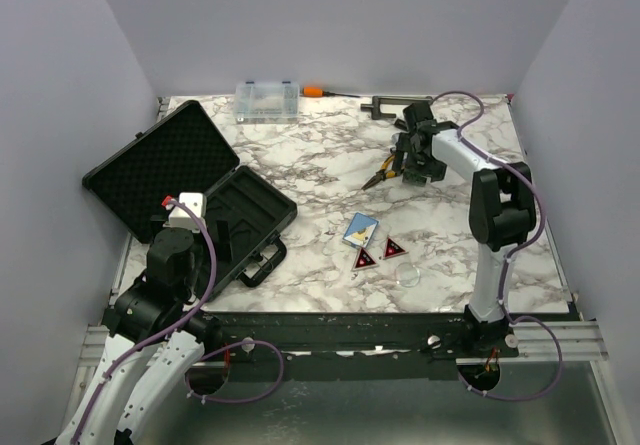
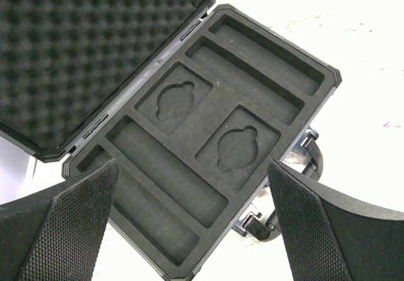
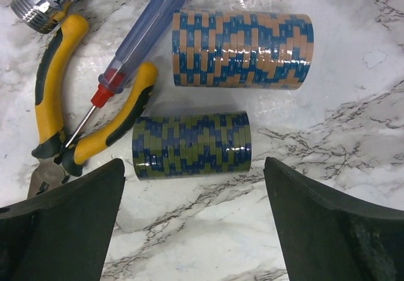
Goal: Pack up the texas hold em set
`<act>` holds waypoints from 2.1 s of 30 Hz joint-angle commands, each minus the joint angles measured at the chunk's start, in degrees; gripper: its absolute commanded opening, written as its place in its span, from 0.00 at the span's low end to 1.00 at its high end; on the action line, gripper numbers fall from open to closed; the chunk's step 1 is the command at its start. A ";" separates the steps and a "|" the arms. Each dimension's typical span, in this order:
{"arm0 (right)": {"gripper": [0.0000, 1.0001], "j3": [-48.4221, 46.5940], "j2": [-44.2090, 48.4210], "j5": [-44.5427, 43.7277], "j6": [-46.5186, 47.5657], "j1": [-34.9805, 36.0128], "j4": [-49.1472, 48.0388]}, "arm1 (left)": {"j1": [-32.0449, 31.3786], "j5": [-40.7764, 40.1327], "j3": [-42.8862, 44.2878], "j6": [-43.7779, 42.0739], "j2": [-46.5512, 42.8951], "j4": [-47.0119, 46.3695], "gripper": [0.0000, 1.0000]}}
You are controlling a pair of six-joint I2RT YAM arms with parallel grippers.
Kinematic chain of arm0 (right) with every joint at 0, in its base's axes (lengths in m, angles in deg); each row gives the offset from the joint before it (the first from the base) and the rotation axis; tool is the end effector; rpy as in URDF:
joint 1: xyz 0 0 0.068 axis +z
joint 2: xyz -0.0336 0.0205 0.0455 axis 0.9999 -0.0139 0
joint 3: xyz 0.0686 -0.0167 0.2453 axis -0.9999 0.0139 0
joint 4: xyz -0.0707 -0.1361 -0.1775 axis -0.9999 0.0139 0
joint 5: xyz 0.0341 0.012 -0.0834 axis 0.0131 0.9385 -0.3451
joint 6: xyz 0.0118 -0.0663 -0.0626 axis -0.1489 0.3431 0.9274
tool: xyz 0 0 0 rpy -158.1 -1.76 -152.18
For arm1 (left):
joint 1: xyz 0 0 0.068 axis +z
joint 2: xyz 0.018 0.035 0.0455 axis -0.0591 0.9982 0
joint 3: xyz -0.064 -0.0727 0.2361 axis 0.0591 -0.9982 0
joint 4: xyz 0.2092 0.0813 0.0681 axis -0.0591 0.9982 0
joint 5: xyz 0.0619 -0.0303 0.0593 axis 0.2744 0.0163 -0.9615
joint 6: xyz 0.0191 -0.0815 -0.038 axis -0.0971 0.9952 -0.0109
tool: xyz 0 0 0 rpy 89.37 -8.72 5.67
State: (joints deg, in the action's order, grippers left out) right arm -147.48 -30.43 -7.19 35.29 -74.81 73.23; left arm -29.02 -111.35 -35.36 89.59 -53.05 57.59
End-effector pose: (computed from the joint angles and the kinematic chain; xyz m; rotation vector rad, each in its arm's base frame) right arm 0.4053 0.0804 0.1512 0.3769 2.6297 -0.1516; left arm 0.1135 -0.0178 0.2701 0.0569 1.9511 0.0371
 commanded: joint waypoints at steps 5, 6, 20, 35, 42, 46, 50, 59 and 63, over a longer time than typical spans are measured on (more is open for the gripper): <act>0.86 -2.19 -3.89 -1.49 2.04 -0.35 -0.63 | -0.21 -0.68 -0.57 0.26 0.65 -0.20 0.99; 0.85 -2.20 -4.01 -1.69 2.19 -0.38 -0.68 | -0.21 -0.68 -0.56 0.26 0.70 -0.20 0.99; 0.84 -1.88 -3.81 -2.99 2.85 -0.38 -1.22 | -0.21 -0.68 -0.49 0.26 1.23 -0.20 0.99; 0.63 -0.61 -1.07 -1.21 3.60 -0.39 -1.38 | -0.17 -0.68 -0.54 0.26 1.40 -0.20 0.99; 0.56 1.47 4.17 2.37 1.66 -0.34 -0.94 | -0.21 -0.68 -0.60 0.26 1.24 -0.20 0.99; 0.55 4.03 8.99 6.90 0.12 -0.33 -1.35 | -0.21 -0.68 -0.56 0.26 1.23 -0.20 0.99; 0.55 7.13 14.36 13.77 -1.97 -0.32 -2.33 | -0.21 -0.68 -0.57 0.26 1.25 -0.28 0.99; 0.55 15.48 27.82 33.22 -10.70 -0.26 -8.54 | -0.21 -0.68 -1.37 0.26 -0.72 -3.36 0.99; 0.54 21.55 34.48 40.11 -18.07 -0.19 -13.67 | -0.21 -0.68 -2.80 0.26 -4.80 -5.27 0.99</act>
State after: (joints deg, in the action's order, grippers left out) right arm -130.28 -2.69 21.15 25.85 -74.81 67.62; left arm -29.02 -111.35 -36.52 89.59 -53.75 55.50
